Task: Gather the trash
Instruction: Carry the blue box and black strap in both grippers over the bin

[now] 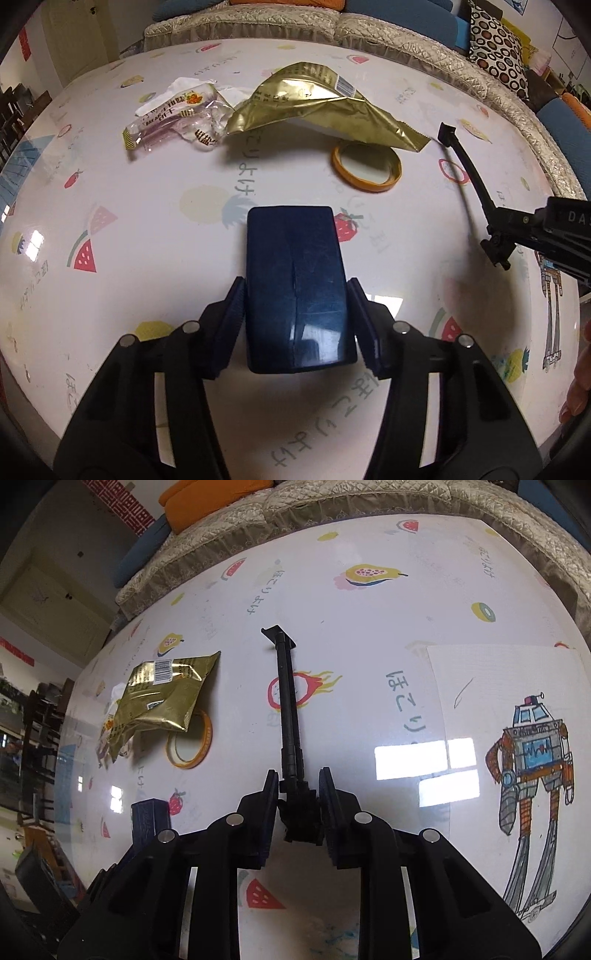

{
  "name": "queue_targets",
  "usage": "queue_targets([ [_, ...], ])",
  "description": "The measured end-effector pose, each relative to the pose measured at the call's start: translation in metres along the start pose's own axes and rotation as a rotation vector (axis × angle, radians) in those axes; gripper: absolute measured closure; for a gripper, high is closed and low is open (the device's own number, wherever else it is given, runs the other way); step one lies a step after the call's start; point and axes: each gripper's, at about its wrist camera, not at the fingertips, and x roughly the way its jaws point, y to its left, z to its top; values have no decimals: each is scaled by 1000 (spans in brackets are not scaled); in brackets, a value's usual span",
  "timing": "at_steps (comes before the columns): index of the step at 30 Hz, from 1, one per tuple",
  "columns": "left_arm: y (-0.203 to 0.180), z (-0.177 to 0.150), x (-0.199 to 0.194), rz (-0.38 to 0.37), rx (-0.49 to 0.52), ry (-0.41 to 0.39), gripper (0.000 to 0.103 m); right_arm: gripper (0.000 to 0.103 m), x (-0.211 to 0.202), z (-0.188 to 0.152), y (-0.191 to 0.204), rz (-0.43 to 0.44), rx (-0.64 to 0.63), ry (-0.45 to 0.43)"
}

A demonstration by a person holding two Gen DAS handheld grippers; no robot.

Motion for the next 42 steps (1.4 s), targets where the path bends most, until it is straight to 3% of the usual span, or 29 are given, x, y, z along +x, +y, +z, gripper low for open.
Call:
queue_targets([
  [7,16,-5,-18,-31,8,-13,52,79,-9,-21,0,52,57,12],
  [13,20,-10,-41,-56,35,-36,52,79,-40,-40,1,108,92,-20],
  [24,6,-32,-96,-106,110,-108,52,79,-93,-87,-5,102,111,-49],
  [33,1,-62,-102,-119,163,-94,52,79,-62,-136,-12,52,95,37],
  [42,3,-72,-78,-101,189,-43,52,79,-26,-139,-2,55,75,77],
])
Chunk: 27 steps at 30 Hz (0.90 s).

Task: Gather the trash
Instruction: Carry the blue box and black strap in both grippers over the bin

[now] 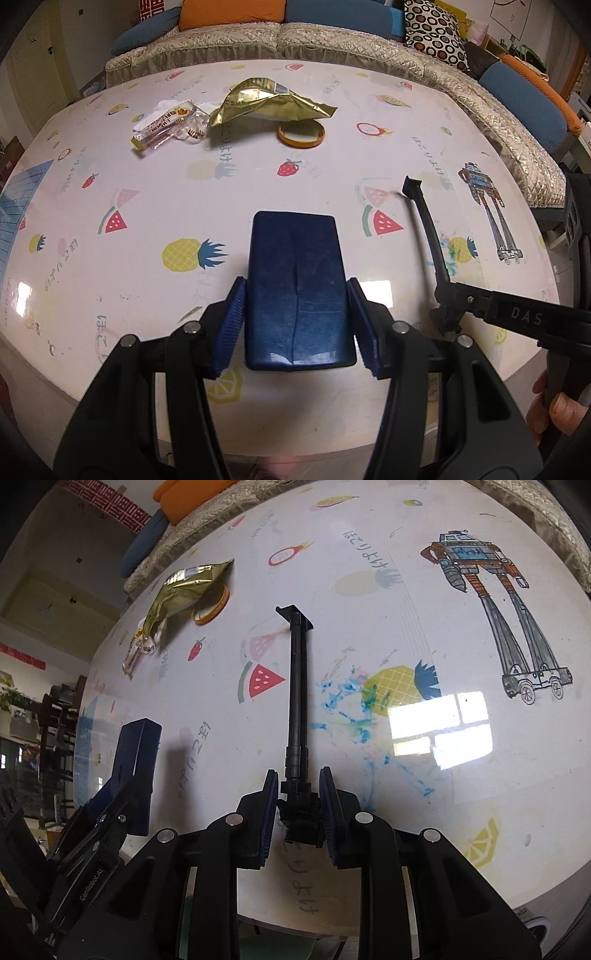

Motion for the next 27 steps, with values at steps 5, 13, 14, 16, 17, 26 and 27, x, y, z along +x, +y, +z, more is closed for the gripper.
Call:
queue_targets([
  [5,3,-1,11,5,-4,22,52,66,8,6,8,-25,-24,20],
  [13,7,1,18,6,-9,30,52,86,21,18,19,-89,-57,14],
  [14,8,1,18,7,-9,31,52,90,23,18,18,-87,-50,24],
  [16,8,1,18,6,-8,31,52,90,23,18,15,-85,-35,16],
  [17,7,1,18,5,-5,30,52,90,21,17,13,-79,-27,12],
  [26,-28,-2,-7,-40,76,-10,52,90,-41,-5,-5,-33,5,-83],
  [27,-36,-4,-14,-47,92,-21,52,90,-53,-11,-10,-36,9,-100],
])
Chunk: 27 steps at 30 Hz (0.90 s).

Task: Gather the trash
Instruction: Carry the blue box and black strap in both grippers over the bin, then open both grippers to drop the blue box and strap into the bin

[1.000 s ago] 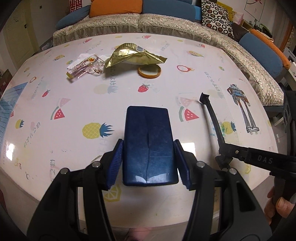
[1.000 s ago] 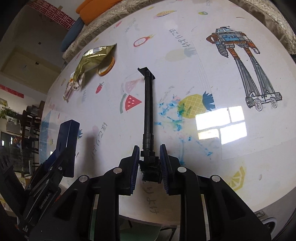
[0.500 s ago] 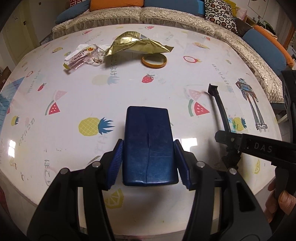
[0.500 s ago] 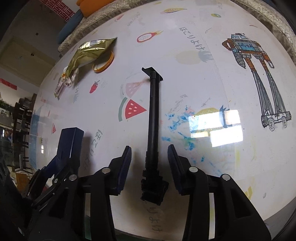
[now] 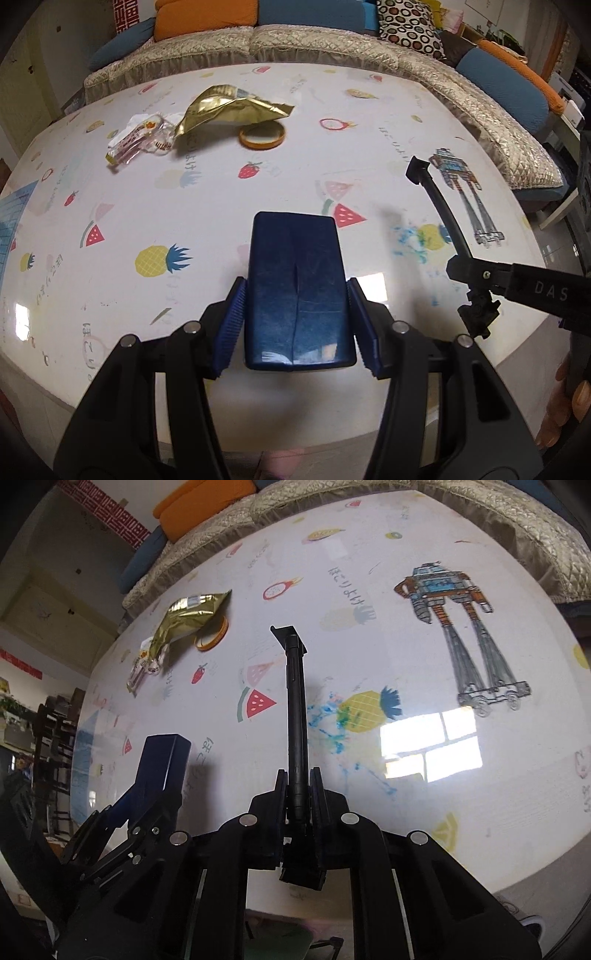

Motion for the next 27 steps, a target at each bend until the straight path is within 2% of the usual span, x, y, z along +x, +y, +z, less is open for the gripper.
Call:
queue_targets([
  [7,-87,-23,-35,-95,142,-30,52,90,-93,-53,-68,-19,112,-122],
  [13,-192,-77,-56,-213,325,4,52,90,-160,-144,-159,-81,286,-198],
  [16,-246,-115,-63,-272,421,38,52,90,-183,-202,-204,-114,393,-219],
  [20,-315,-181,-67,-336,563,94,52,90,-199,-284,-257,-141,538,-230],
  [24,-367,-251,-61,-373,692,182,52,90,-198,-363,-299,-144,690,-219],
  [27,-395,-300,-53,-403,775,259,52,90,-189,-409,-323,-138,782,-204],
])
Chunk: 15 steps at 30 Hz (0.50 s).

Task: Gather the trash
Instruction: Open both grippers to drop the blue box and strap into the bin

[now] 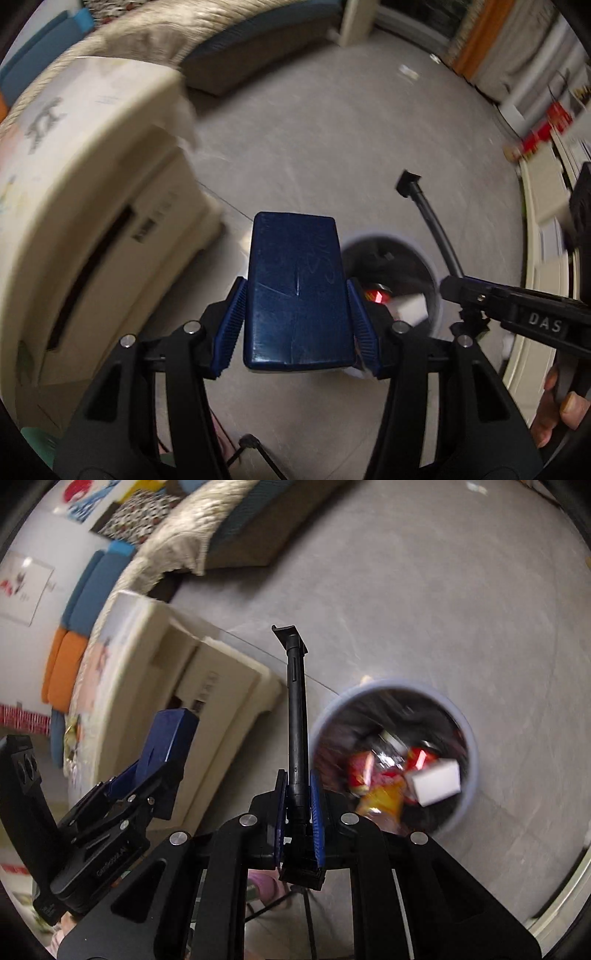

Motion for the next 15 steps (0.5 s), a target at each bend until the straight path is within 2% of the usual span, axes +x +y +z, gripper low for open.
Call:
queue_targets([
  [2,-24,-7,19,-34,30,53,52,90,6,-10,-22,1,48,17],
  [5,-47,-14,39,-37,73,96,52,90,19,-18,-46,1,91,44],
  [10,-69,-17,71,-68,127,203,51,86,35,-27,-69,5,134,80],
  [12,-75,-17,74,-42,153,211,40,86,39,-26,-74,1,144,82],
  [13,-77,-17,74,-33,158,201,28,86,39,-27,-77,1,155,81],
  [15,-77,-19,71,-25,175,179,26,81,37,-26,-85,1,179,68],
])
